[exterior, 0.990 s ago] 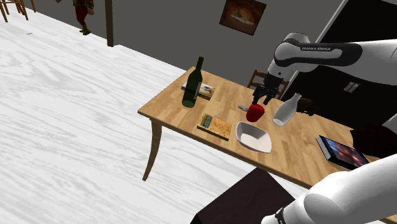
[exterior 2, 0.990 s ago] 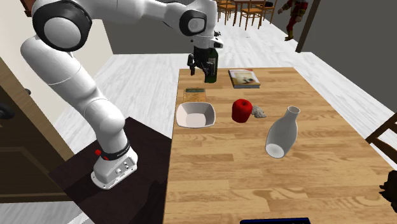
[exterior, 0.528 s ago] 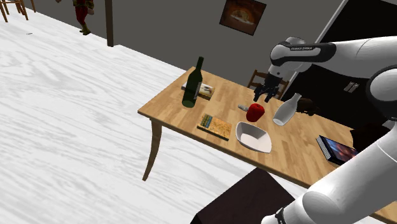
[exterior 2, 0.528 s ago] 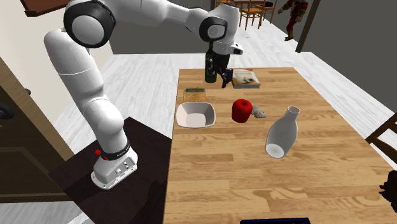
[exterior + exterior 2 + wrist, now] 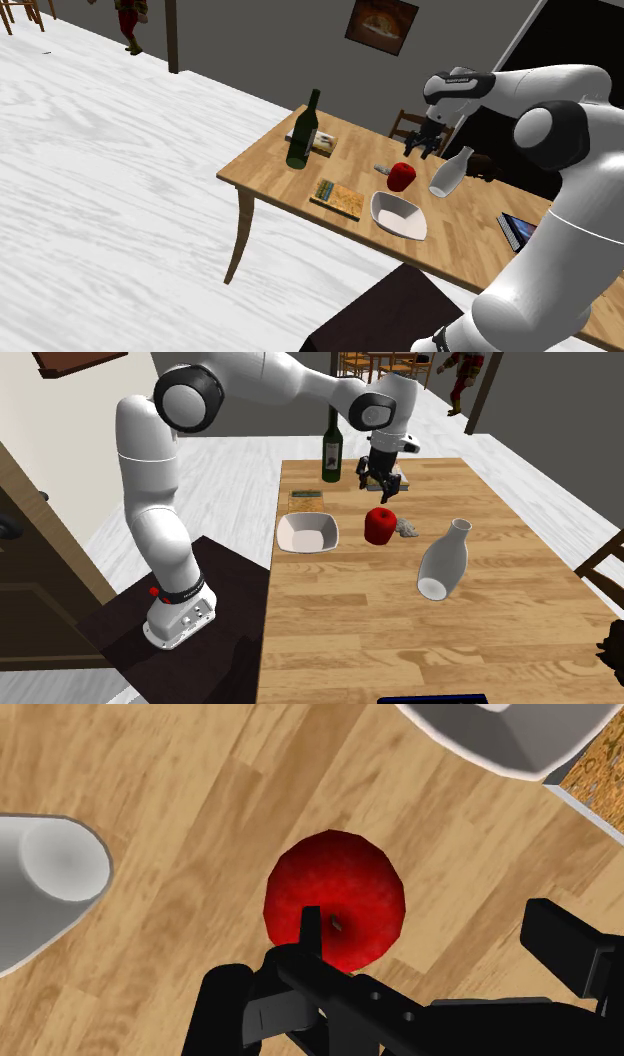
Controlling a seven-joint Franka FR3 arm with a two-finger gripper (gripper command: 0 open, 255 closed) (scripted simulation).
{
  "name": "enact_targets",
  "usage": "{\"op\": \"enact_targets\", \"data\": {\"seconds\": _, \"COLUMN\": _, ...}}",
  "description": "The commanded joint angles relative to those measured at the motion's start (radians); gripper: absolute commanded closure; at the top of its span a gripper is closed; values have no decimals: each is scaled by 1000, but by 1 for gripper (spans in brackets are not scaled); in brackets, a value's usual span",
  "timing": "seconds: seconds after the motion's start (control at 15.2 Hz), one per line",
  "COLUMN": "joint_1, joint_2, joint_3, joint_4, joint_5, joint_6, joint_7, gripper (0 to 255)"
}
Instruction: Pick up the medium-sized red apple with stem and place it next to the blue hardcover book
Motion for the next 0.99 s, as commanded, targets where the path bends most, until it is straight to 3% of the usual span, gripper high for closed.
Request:
{"op": "enact_targets", "data": {"seconds": 0.0, "joint_1": -29, "joint_2": 80, "joint_3": -7, "joint_4": 92, "joint_5": 32, "joint_6": -17, "joint_7": -9, "gripper": 0}}
{"op": "enact_targets", "data": {"seconds": 0.13, "joint_1": -53, "joint_2": 127, "joint_3": -10, "joint_4": 149, "joint_5": 51, "joint_6": -29, "joint_7": -16, "gripper": 0}}
{"op": "enact_targets", "data": {"seconds": 0.59, "joint_1": -48, "joint_2": 142, "joint_3": -4, "joint_4": 67, "joint_5": 61, "joint_6": 66, "joint_7": -24, "gripper": 0}}
{"op": "enact_targets", "data": {"seconds": 0.92, "joint_1": -48, "joint_2": 142, "joint_3": -4, "joint_4": 67, "joint_5": 61, "joint_6": 66, "joint_7": -24, "gripper": 0}}
